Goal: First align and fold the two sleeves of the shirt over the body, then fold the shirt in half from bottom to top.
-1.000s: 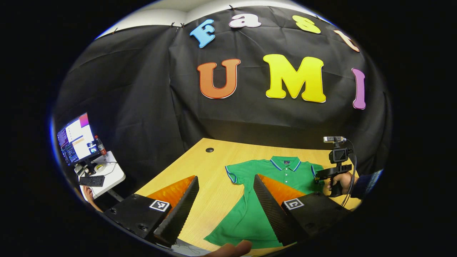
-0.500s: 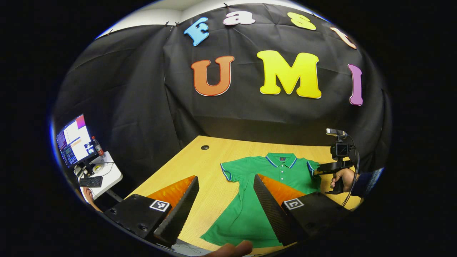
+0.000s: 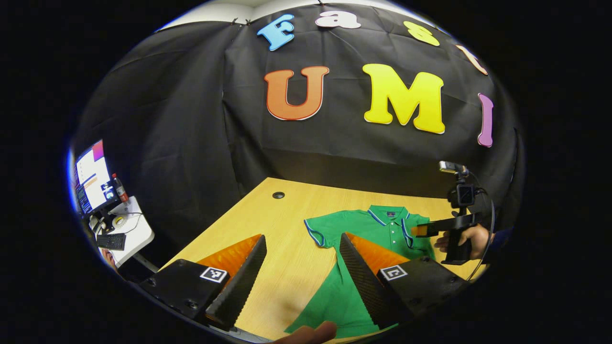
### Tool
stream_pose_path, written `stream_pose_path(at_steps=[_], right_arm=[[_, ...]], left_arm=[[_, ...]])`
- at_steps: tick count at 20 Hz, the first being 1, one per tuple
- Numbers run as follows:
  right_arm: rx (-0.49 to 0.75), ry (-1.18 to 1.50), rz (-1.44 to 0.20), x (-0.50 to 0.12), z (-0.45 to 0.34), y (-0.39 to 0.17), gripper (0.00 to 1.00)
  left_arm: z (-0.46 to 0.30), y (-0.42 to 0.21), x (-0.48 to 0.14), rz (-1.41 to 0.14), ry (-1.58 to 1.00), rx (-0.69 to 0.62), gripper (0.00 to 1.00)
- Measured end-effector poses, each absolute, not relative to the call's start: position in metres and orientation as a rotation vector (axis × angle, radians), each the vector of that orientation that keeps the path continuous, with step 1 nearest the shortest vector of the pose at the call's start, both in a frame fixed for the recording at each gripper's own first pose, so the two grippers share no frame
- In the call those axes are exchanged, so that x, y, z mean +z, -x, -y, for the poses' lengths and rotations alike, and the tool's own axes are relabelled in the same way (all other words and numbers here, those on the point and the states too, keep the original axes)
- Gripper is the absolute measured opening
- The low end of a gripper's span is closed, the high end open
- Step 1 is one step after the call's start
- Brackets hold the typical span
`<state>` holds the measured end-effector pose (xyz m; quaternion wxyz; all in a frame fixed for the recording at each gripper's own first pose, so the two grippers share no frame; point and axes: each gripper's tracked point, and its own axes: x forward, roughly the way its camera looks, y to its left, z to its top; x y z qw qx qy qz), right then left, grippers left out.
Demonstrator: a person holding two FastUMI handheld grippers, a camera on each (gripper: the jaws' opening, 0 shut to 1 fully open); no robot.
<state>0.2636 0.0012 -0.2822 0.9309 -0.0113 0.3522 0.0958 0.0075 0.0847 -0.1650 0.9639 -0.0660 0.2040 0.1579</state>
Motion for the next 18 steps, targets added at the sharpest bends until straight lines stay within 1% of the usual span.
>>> stream_pose_path(at_steps=[1, 2, 3, 6, 8, 10, 11, 13, 14, 16, 17, 18], right_arm=[[0.182, 0.02, -0.688, -0.266, 0.004, -0.256, 0.98], [0.17, 0.018, -0.669, -0.254, 0.008, -0.249, 0.98], [0.159, 0.022, -0.627, -0.229, 0.014, -0.231, 0.99], [0.145, 0.072, -0.504, -0.175, 0.031, -0.202, 0.98], [0.111, 0.062, -0.424, -0.136, 0.051, -0.175, 0.95], [0.059, 0.013, -0.372, -0.11, 0.072, -0.145, 0.95], [0.042, 0.011, -0.351, -0.101, 0.082, -0.126, 0.95], [-0.011, 0.087, -0.32, -0.097, 0.107, -0.101, 0.95], [-0.033, 0.118, -0.318, -0.098, 0.114, -0.089, 0.96], [-0.06, 0.144, -0.351, -0.108, 0.12, -0.057, 0.95], [-0.067, 0.117, -0.351, -0.106, 0.116, -0.043, 0.96], [-0.065, 0.076, -0.351, -0.102, 0.106, -0.027, 0.98]], left_arm=[[-0.089, -0.023, -0.173, -0.415, 0.139, 0.291, 1.0], [-0.091, -0.035, -0.179, -0.42, 0.137, 0.267, 0.99], [-0.097, -0.056, -0.191, -0.433, 0.124, 0.236, 1.0], [-0.098, -0.091, -0.215, -0.466, 0.16, 0.198, 1.0], [-0.098, -0.119, -0.253, -0.532, 0.22, 0.179, 1.0], [-0.1, -0.137, -0.294, -0.627, 0.265, 0.187, 0.99], [-0.098, -0.146, -0.318, -0.687, 0.299, 0.188, 0.99], [-0.096, -0.158, -0.343, -0.751, 0.342, 0.195, 0.99], [-0.094, -0.164, -0.351, -0.772, 0.358, 0.197, 0.99], [-0.099, -0.179, -0.364, -0.797, 0.363, 0.228, 0.98], [-0.101, -0.182, -0.375, -0.838, 0.361, 0.248, 0.9], [-0.098, -0.182, -0.383, -0.874, 0.362, 0.252, 0.86]])
